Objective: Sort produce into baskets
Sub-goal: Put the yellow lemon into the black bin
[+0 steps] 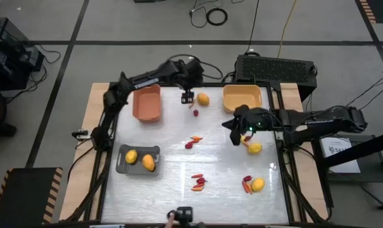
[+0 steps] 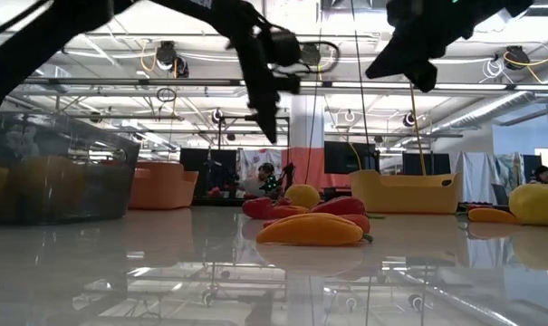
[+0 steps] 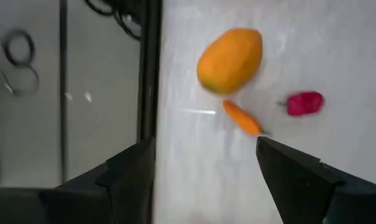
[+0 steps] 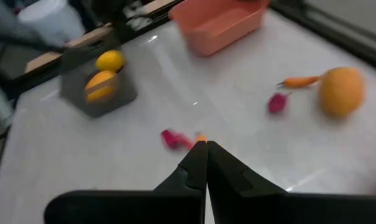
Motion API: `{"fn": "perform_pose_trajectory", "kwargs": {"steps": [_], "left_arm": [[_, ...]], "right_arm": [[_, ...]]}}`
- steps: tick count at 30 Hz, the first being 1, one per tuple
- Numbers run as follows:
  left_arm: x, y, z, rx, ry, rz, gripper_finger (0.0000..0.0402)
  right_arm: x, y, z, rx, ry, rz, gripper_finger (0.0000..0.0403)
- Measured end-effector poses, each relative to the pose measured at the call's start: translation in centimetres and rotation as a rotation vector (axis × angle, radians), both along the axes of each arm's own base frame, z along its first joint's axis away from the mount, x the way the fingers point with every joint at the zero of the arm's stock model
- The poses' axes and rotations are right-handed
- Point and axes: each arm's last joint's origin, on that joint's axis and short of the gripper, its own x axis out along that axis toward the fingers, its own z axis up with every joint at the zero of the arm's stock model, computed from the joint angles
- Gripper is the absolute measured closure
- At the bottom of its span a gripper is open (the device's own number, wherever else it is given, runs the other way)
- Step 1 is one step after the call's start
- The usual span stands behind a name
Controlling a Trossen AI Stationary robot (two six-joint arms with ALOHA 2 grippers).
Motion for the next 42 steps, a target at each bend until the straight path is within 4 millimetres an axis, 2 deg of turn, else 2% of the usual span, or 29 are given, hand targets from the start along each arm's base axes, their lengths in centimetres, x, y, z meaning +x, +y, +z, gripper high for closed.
{"fn": "perform_pose_trajectory", "kwargs": {"steps": [3,7,10,13,15,19,22,25,28,31,36,42], "left_arm": [[-2.2,-0.4,2.6,-0.074,-0.037,0.068,0.0116],[-5.5,-1.8,6.8,-0.099,-0.084,0.159,0.0116],[-8.3,-3.3,8.7,-0.085,-0.094,0.221,0.0116],[-11.9,-5.6,10.3,-0.059,-0.144,0.272,0.0116],[-14.4,-7.4,10.7,-0.059,-0.2,0.317,0.0116],[-18.6,-11.2,10.1,-0.092,-0.358,0.401,0.0116],[-21.4,-13.7,9.4,-0.103,-0.448,0.472,0.0116],[-23.2,-15.2,8.6,-0.113,-0.507,0.549,0.0116],[-24.3,-16.2,8.1,-0.142,-0.549,0.595,0.0116],[-24.2,-16.7,8.0,-0.143,-0.577,0.614,0.0116],[-22.7,-17.2,8.1,-0.139,-0.627,0.576,0.0116],[-21.0,-17.4,7.4,-0.14,-0.601,0.552,0.0116]], "right_arm": [[1.5,-2.0,-0.5,-0.01,0.061,-0.026,0.0403],[5.2,-4.8,-0.6,-0.07,0.172,0.008,0.0403],[8.0,-7.4,-0.9,-0.133,0.272,-0.003,0.0392],[10.4,-10.2,-0.6,-0.113,0.319,-0.003,0.0361],[11.7,-12.1,-1.0,-0.073,0.349,-0.003,0.0332],[13.2,-15.6,-2.7,-0.001,0.45,-0.041,0.0258],[13.8,-17.2,-3.4,0.015,0.502,-0.063,0.0198],[14.2,-18.0,-4.7,0.029,0.541,-0.071,0.0142],[14.6,-18.5,-5.8,0.043,0.551,-0.084,0.0102],[14.7,-19.0,-6.8,0.032,0.586,-0.125,0.0081],[15.2,-19.5,-8.3,-0.004,0.609,-0.161,0.0074],[15.6,-19.8,-10.5,-0.004,0.662,-0.169,0.0074]]}}
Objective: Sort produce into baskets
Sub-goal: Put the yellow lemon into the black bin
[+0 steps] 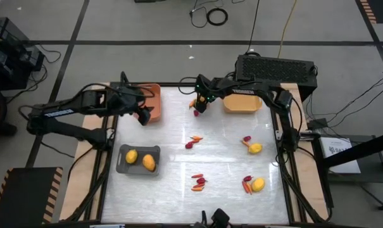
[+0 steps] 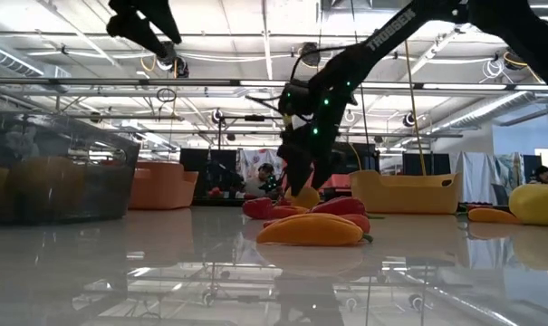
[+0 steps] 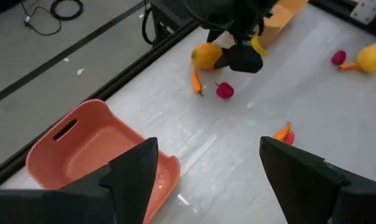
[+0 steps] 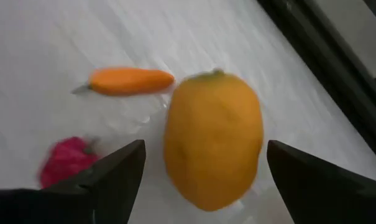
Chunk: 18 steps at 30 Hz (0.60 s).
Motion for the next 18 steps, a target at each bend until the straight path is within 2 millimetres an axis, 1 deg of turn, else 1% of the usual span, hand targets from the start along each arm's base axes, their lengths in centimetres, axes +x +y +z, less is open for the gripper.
{"fn": "perform_pose_trajectory", "kwargs": {"steps": [6,9,14,18], "left_arm": [[1.4,-0.5,-0.8,-0.006,0.042,-0.035,0.0116],[1.9,-0.8,-1.1,-0.008,0.063,-0.052,0.0116],[1.9,-1.4,-1.1,0.007,0.075,-0.1,0.0116],[0.9,-2.1,-0.9,0.024,0.097,-0.12,0.0116]], "right_arm": [[0.5,-0.3,-1.7,0.005,0.006,-0.005,0.0076],[0.6,-0.3,-1.7,-0.001,-0.001,-0.005,0.0088],[0.6,-0.3,-1.4,-0.008,-0.011,-0.006,0.0134],[0.5,-0.2,-1.1,-0.004,-0.011,-0.004,0.0178]]}}
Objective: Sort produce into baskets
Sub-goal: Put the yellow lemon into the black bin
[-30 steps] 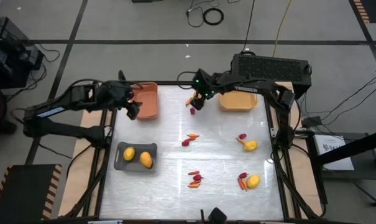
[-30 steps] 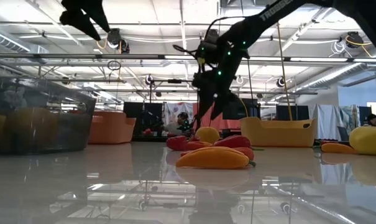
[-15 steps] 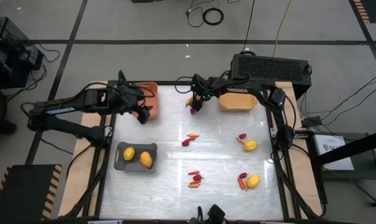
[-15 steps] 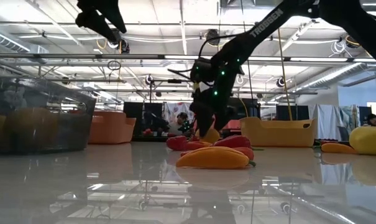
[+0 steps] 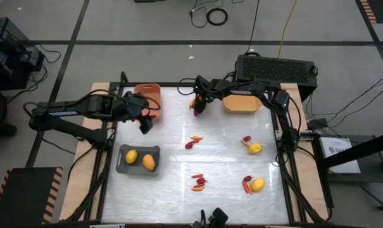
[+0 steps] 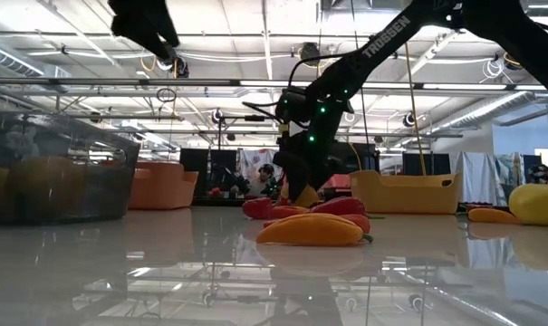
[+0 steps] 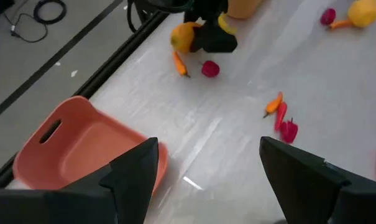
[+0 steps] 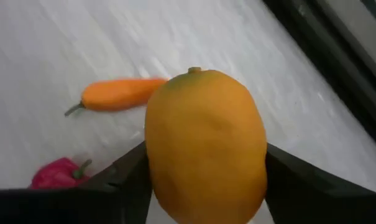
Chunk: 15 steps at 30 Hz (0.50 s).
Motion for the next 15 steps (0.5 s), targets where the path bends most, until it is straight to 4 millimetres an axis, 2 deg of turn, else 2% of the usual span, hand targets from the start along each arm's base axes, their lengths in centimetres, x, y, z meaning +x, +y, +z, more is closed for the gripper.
{"fn": "perform_pose_trajectory", "kwargs": {"steps": [4,8,11,15], "left_arm": [[-1.8,-0.8,0.2,0.025,0.036,0.008,0.0116],[-3.7,-1.3,-0.9,0.022,0.05,0.008,0.0116],[-5.0,-1.6,-2.6,0.013,0.064,0.0,0.0116],[-6.5,-1.8,-5.3,0.002,0.074,0.003,0.0116]], "right_arm": [[-0.2,0.7,1.4,0.0,-0.007,0.011,0.0186],[0.0,2.4,3.9,0.025,-0.072,0.033,0.0163],[0.7,4.6,5.8,0.063,-0.172,0.069,0.0154],[2.9,9.0,7.4,0.097,-0.328,0.157,0.0157]]}}
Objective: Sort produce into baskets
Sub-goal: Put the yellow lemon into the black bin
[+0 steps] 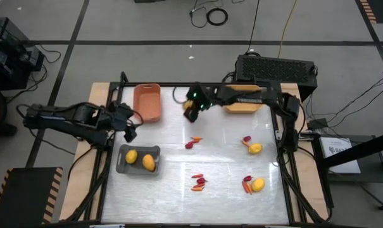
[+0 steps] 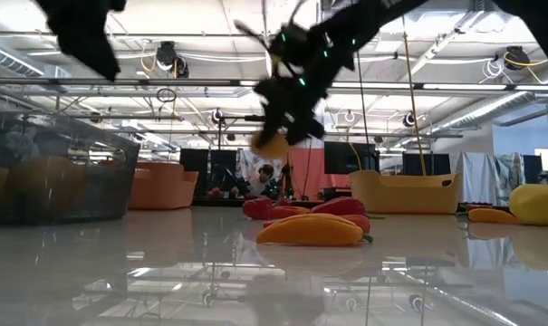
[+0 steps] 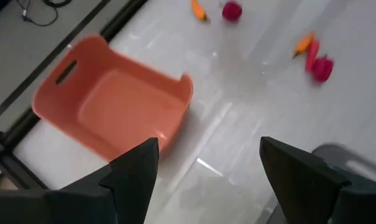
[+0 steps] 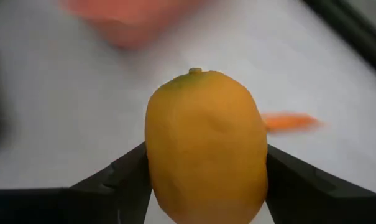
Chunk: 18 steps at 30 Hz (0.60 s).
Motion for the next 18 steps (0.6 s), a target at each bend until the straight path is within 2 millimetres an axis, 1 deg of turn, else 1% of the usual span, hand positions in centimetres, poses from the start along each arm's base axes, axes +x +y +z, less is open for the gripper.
{"fn": "perform_pose_trajectory", "kwargs": {"steps": [3,5,8,10,12,14,18], "left_arm": [[-0.6,-0.1,-1.7,-0.005,-0.015,-0.02,0.0116],[-0.9,-0.2,-2.8,-0.004,-0.006,-0.035,0.0116],[-1.3,-0.3,-4.0,-0.006,0.011,-0.07,0.0116],[-1.5,-0.3,-4.4,-0.003,0.015,-0.079,0.0116],[-1.6,-0.3,-4.5,0.005,0.023,-0.094,0.0116],[-1.6,-0.3,-4.3,0.015,0.013,-0.111,0.0116],[-1.4,-0.3,-4.2,0.017,-0.012,-0.117,0.0116]], "right_arm": [[2.0,4.2,0.6,0.001,-0.119,0.081,0.0161],[3.6,7.2,0.7,-0.003,-0.233,0.141,0.0162],[5.6,11.4,0.2,-0.004,-0.389,0.225,0.0162],[6.5,13.8,-0.2,-0.031,-0.482,0.295,0.0162],[7.3,15.5,-0.4,-0.075,-0.59,0.348,0.0163],[7.9,16.7,-0.9,-0.123,-0.665,0.357,0.0163],[8.9,18.0,-3.0,-0.176,-0.752,0.347,0.0163]]}}
